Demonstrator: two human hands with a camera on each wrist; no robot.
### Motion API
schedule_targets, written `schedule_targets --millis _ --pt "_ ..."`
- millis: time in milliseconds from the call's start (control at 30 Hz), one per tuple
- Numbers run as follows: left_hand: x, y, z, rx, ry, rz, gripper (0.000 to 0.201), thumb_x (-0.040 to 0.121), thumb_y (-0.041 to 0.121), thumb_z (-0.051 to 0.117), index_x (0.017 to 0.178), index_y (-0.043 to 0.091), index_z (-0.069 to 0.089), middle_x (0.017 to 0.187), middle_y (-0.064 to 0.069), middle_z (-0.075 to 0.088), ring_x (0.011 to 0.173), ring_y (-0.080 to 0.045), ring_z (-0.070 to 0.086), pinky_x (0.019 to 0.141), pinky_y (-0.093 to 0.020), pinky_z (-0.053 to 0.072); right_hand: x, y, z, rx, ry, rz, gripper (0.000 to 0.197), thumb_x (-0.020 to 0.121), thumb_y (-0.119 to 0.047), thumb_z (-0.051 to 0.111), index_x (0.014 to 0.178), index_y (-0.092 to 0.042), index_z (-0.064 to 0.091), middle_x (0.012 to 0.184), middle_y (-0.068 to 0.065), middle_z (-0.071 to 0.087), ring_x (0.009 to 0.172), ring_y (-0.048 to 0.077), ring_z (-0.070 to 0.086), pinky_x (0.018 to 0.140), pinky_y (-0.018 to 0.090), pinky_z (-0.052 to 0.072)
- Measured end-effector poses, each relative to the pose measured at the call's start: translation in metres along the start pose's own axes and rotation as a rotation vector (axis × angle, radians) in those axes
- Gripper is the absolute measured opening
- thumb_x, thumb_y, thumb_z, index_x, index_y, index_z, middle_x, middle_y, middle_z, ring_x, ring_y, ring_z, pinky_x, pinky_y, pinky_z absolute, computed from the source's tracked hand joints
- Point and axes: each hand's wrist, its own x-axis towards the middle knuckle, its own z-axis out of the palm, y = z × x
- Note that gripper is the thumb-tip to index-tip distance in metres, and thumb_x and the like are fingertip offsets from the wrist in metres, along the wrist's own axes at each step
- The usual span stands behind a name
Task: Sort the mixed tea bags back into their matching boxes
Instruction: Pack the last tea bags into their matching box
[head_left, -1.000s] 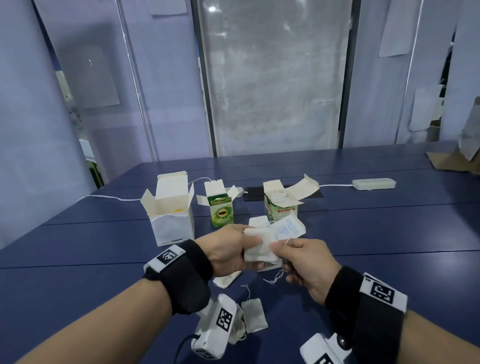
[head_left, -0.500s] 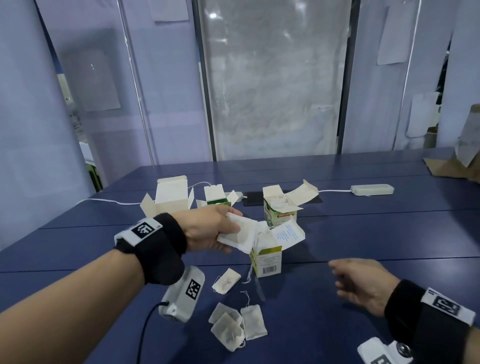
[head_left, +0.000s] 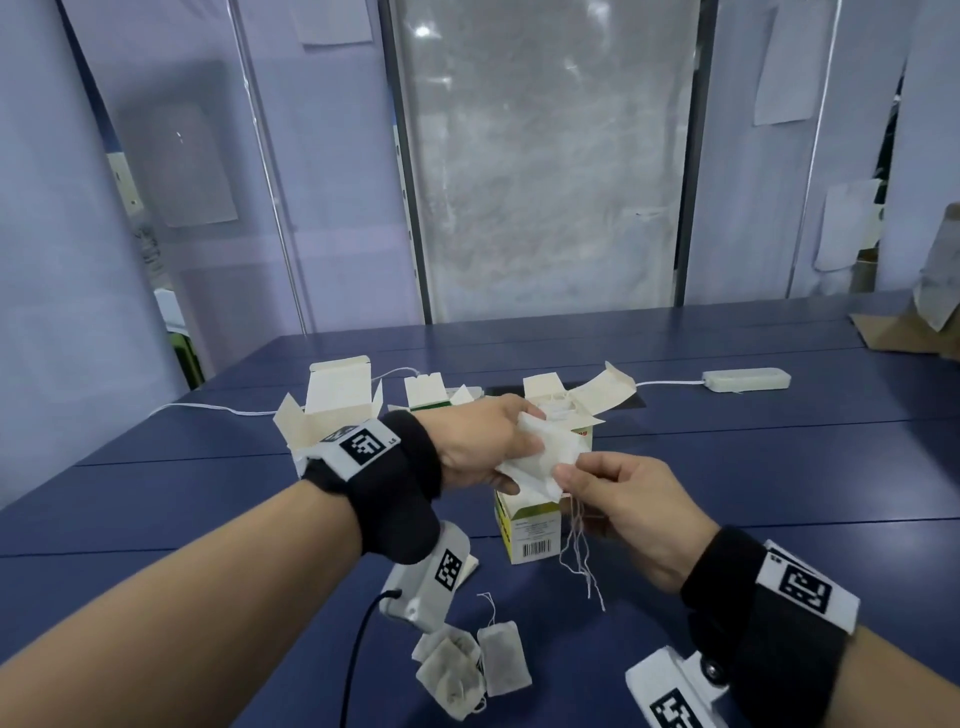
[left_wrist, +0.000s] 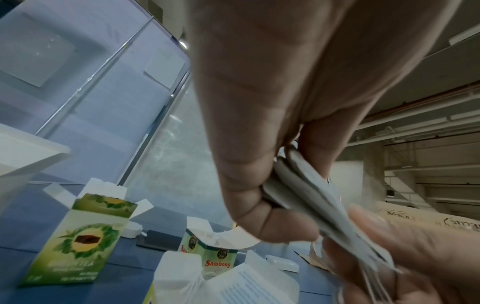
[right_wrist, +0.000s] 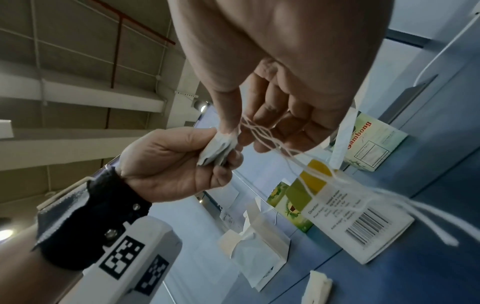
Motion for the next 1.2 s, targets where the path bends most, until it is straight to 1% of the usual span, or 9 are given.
schedule_targets --millis 167,267,467,600,733,900,1000,1100,1200 --pt "0.014 0.011 0.005 -0.027 0.008 0.041 0.016 0.099 0.012 0.047 0.114 0.017 0.043 0.097 -0.006 0.056 0.080 -0.017 0.056 0.061 -0.027 0.045 0.015 -0.012 -0.019 -0.040 0.039 0.008 0.010 0.080 -0.008 0.073 0.083 0.001 0.071 0.068 0.006 0.065 0.055 0.011 0.056 0.057 0.027 0.046" --pt "0.023 0.008 -0.001 -0.135 0.047 0.006 0.012 0.099 0.026 0.049 0.104 0.015 0.047 0.094 -0.008 0.057 0.080 -0.023 0.054 0.061 -0.030 0.044 0.033 -0.028 -0.035 -0.203 0.046 -0.010 0.008 0.079 -0.007 0.075 0.082 0.000 0.072 0.062 0.002 0.065 0.049 0.007 0.054 0.048 0.018 0.044" --pt "0.038 -0.051 -0.039 0.195 0.368 0.018 0.010 0.087 0.022 0.066 0.082 0.021 0.058 0.076 0.004 0.055 0.068 -0.010 0.051 0.058 -0.020 0.044 0.081 -0.042 -0.041 -0.891 0.080 -0.245 0.017 0.078 -0.017 0.076 0.068 -0.004 0.071 0.068 0.010 0.068 0.064 0.011 0.057 0.067 0.027 0.049" --pt "0.043 -0.090 -0.035 0.349 0.307 -0.006 0.014 0.082 0.015 0.070 0.082 0.025 0.061 0.083 0.001 0.054 0.079 -0.014 0.052 0.073 -0.021 0.041 0.086 -0.023 -0.011 -1.327 -0.061 -0.369 0.010 0.083 -0.029 0.064 0.080 -0.027 0.074 0.079 -0.010 0.070 0.077 0.014 0.064 0.067 0.027 0.050" --pt "0.051 -0.112 -0.031 0.392 0.282 -0.026 0.010 0.087 0.019 0.064 0.097 0.023 0.066 0.094 0.005 0.056 0.091 -0.008 0.052 0.075 -0.016 0.038 0.083 -0.006 0.006 -1.672 -0.249 -0.500 0.017 0.080 -0.035 0.057 0.079 -0.023 0.068 0.084 -0.002 0.061 0.081 0.026 0.060 0.062 0.031 0.047" --pt "0.056 -0.121 -0.027 0.322 0.291 -0.028 0.013 0.089 0.022 0.063 0.099 0.014 0.068 0.080 0.008 0.057 0.078 -0.008 0.052 0.061 -0.009 0.041 0.083 -0.001 0.012 -1.756 -0.353 -0.469 0.037 0.079 -0.050 0.064 0.063 -0.018 0.054 0.077 -0.005 0.061 0.076 0.022 0.059 0.056 0.030 0.046" --pt "0.059 -0.118 -0.022 0.209 0.290 -0.010 0.012 0.087 0.025 0.067 0.098 0.020 0.062 0.084 0.006 0.057 0.070 -0.008 0.052 0.060 -0.018 0.043 0.083 -0.001 0.015 -1.739 -0.393 -0.366 0.027 0.079 -0.038 0.066 0.063 -0.023 0.051 0.070 -0.006 0.056 0.069 0.020 0.055 0.048 0.025 0.033" --pt "0.062 -0.115 -0.015 0.188 0.267 0.004 0.013 0.086 0.024 0.068 0.096 0.021 0.060 0.083 0.002 0.057 0.066 -0.011 0.050 0.060 -0.021 0.043 0.082 -0.002 0.012 -1.689 -0.446 -0.267 0.002 0.075 -0.025 0.059 0.075 -0.025 0.061 0.076 -0.006 0.060 0.068 0.017 0.053 0.051 0.025 0.036" --pt "0.064 -0.117 -0.010 0.179 0.275 0.005 0.007 0.088 0.022 0.066 0.093 0.021 0.061 0.076 0.002 0.056 0.060 -0.011 0.047 0.058 -0.023 0.043 0.079 0.001 0.007 -1.641 -0.499 -0.217 0.003 0.072 -0.026 0.053 0.070 -0.028 0.052 0.075 -0.008 0.059 0.072 0.014 0.056 0.054 0.025 0.038"
